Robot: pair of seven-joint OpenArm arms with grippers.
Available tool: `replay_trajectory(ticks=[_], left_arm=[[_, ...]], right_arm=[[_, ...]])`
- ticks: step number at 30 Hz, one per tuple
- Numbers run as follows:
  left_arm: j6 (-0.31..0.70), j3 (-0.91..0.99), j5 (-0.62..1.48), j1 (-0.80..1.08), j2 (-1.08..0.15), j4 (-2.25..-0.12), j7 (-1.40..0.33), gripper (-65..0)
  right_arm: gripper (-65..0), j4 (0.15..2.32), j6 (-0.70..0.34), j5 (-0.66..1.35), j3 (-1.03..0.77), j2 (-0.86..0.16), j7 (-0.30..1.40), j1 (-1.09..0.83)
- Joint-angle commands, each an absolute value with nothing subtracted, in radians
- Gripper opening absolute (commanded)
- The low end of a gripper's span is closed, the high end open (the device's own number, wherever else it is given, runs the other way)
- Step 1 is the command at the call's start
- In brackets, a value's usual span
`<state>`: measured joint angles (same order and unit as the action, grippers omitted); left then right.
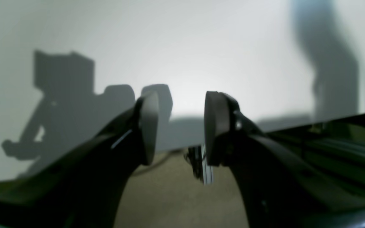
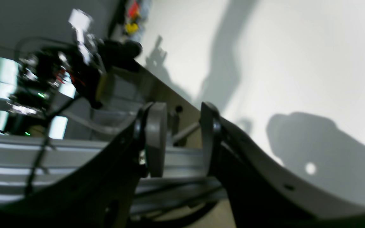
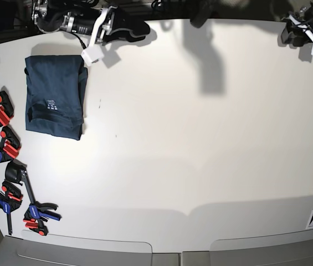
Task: Fold the T-shirt properly
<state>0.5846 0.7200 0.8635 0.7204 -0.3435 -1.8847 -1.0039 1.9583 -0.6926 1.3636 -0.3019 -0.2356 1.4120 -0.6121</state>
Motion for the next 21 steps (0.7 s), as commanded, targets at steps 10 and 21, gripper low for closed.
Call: replay_trajectory(ticks=[10, 21], left_arm=[[0.591, 0.728, 0.883, 0.734, -0.356, -1.897, -1.144, -42.8], [0.591, 0.728, 0.883, 0.858, -0.376, -1.896, -1.159, -42.8]], right_arm=[[-47.6, 1.968, -0.698, 1.386, -0.301, -0.348, 1.396, -0.647], [-47.6, 1.829, -0.698, 1.386, -0.3, -0.349, 1.396, -0.665]])
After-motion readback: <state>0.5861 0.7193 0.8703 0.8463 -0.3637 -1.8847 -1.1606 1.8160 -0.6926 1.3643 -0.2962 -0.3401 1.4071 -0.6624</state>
